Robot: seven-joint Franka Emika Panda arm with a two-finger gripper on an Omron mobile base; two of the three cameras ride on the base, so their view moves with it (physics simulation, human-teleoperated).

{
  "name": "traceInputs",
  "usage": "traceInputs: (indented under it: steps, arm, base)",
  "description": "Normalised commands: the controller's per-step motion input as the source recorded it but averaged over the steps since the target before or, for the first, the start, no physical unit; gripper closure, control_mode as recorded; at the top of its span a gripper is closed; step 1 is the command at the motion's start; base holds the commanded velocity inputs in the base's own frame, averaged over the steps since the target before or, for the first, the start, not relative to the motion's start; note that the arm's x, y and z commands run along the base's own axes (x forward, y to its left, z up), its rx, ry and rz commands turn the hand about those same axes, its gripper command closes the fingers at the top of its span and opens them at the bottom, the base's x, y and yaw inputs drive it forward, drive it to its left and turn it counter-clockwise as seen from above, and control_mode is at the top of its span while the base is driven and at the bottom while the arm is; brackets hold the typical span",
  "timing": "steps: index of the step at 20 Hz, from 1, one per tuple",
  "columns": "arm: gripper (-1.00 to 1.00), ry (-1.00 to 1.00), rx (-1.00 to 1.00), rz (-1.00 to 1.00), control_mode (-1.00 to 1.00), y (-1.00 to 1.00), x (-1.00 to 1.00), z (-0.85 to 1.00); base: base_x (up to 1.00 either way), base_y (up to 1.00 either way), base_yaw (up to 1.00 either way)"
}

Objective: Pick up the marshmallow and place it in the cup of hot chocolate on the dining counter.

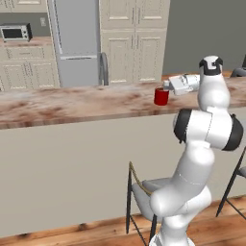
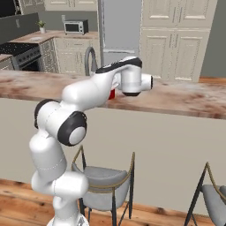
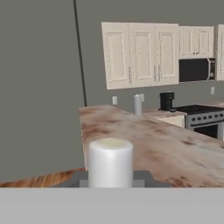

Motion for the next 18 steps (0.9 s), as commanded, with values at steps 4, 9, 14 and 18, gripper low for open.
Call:
traceInputs:
  steps: [4, 9, 14, 18]
  arm:
    - [1.00, 0.00, 0.02, 0.00, -1.00, -0.16, 0.24, 0.00]
    - [1.00, 0.00, 0.02, 0.00, -1.00, -0.12, 0.24, 0.00]
    - [1.00, 0.00, 0.00, 0.00, -1.00, 0.00, 0.19, -0.01]
    - [1.00, 0.00, 0.00, 0.00, -1.00, 0.00, 0.13, -0.04]
  base:
    - [0.00, 0.00, 0.00]
    - [0.00, 0.00, 0.00]
    - [0.00, 0.00, 0.00]
    - [0.00, 0.00, 0.00]
